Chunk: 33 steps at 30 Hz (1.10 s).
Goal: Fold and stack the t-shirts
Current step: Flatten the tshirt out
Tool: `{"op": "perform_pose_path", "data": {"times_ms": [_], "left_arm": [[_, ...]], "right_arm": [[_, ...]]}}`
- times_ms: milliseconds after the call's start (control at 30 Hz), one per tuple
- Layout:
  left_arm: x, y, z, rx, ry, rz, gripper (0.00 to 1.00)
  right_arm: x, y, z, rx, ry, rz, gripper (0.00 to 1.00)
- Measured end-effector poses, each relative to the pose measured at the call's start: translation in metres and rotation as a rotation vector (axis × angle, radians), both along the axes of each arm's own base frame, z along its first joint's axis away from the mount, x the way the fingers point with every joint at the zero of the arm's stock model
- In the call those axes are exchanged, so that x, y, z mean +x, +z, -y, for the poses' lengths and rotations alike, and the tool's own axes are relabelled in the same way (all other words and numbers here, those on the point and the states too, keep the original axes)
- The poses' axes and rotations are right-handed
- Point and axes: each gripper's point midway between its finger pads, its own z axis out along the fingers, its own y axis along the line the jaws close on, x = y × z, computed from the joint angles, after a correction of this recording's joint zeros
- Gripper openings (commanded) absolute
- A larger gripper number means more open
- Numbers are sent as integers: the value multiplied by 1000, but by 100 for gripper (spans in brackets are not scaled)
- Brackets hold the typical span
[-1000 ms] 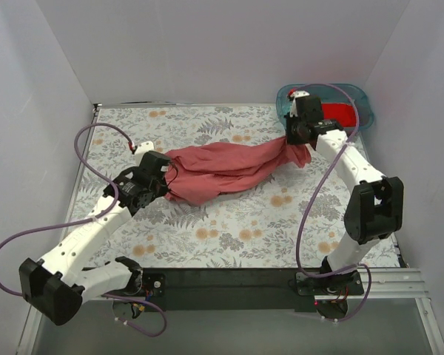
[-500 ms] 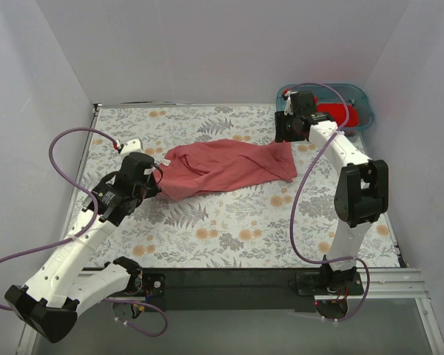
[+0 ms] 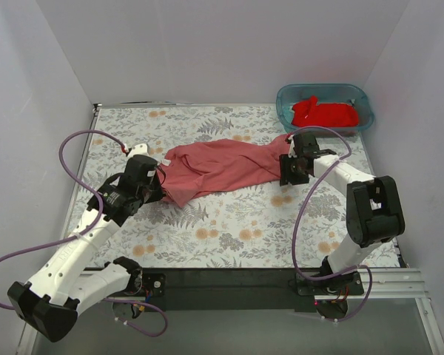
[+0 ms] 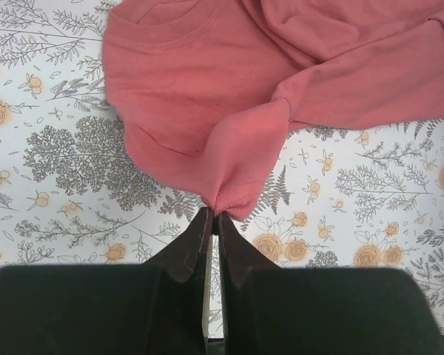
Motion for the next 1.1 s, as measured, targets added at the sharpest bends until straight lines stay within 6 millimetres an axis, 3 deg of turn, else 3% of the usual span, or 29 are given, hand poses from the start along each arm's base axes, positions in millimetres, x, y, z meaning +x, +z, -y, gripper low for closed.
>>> {"op": "perform_pose_path", "data": {"times_ms": [167, 300, 467, 567, 633, 833, 900, 967, 1033, 1100], "left_arm": [[-1, -4, -1, -1, 6, 2, 0], [-1, -8, -3, 7, 16, 1, 0], [3, -7, -8, 22, 40, 22, 0], [5, -5, -12, 37, 58, 35, 0], [6, -4, -15, 48, 70, 42, 0], [8, 19, -24, 67, 104, 95, 0], [7, 30, -30, 77, 120, 115, 0], [5, 51, -43, 101, 165, 161, 0], [1, 72, -57, 127, 214, 208, 0], [-2, 93, -74, 164, 268, 259, 0]], "right_arm": [[21, 2, 15, 24, -47, 71, 54], [33, 6, 13, 57, -25, 118, 49], [37, -5, 6, 86, 15, 110, 40], [33, -11, 5, 87, 26, 96, 24], [31, -14, 6, 84, 29, 92, 3], [24, -11, 8, 85, 16, 82, 1], [22, 2, 10, 84, 3, 99, 1], [22, 29, 14, 78, -22, 156, 1], [32, 78, 17, 77, -42, 266, 1], [66, 152, 16, 86, -57, 422, 1]]}}
